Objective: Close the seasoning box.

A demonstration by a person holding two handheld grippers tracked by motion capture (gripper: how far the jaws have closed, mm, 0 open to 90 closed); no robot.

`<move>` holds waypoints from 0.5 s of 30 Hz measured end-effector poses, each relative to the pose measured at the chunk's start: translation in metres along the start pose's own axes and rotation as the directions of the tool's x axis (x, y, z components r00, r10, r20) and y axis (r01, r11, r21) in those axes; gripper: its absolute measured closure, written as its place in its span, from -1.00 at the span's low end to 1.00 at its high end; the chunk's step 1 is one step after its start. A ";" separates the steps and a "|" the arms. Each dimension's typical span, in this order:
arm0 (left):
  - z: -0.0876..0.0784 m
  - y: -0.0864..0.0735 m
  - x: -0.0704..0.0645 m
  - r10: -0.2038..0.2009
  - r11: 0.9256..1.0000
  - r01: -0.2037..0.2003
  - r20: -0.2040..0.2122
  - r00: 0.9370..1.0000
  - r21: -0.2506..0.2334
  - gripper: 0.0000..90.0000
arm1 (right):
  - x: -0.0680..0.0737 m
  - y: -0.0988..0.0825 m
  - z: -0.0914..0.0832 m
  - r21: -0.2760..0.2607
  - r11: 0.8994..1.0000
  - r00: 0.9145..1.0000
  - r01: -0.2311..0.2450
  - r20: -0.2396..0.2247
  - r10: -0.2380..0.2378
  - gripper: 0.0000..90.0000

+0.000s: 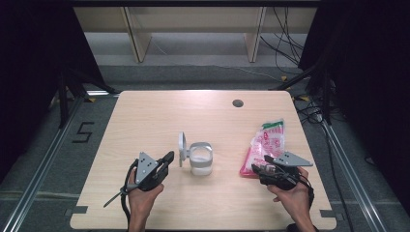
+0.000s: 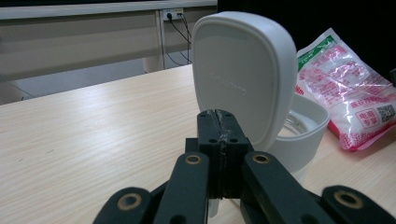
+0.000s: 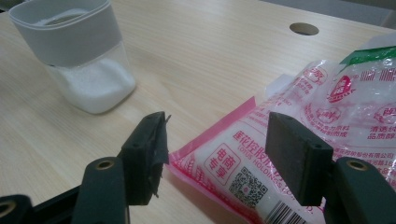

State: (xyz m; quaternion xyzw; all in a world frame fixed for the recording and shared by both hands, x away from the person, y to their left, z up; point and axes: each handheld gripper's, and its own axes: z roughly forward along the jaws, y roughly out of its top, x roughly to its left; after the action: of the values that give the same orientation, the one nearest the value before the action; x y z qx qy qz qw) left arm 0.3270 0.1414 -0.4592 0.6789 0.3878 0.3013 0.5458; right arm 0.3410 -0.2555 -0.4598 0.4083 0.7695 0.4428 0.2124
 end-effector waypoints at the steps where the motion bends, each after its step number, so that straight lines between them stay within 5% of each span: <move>1: 0.000 0.001 0.000 0.002 1.000 -0.002 0.004 1.000 0.001 0.98 | 0.000 0.000 0.000 0.000 1.000 1.000 0.001 -0.001 -0.001 -0.14; 15: 0.007 0.009 -0.005 0.015 1.000 -0.015 0.011 1.000 -0.010 0.98 | 0.006 -0.002 -0.002 0.030 0.999 1.000 -0.020 -0.002 0.020 -0.28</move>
State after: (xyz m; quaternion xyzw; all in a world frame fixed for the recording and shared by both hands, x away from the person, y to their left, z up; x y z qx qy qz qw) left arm 0.3319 0.1332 -0.4519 0.6808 0.3779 0.3036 0.5491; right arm 0.3356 -0.2521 -0.4605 0.4186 0.7722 0.4337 0.2007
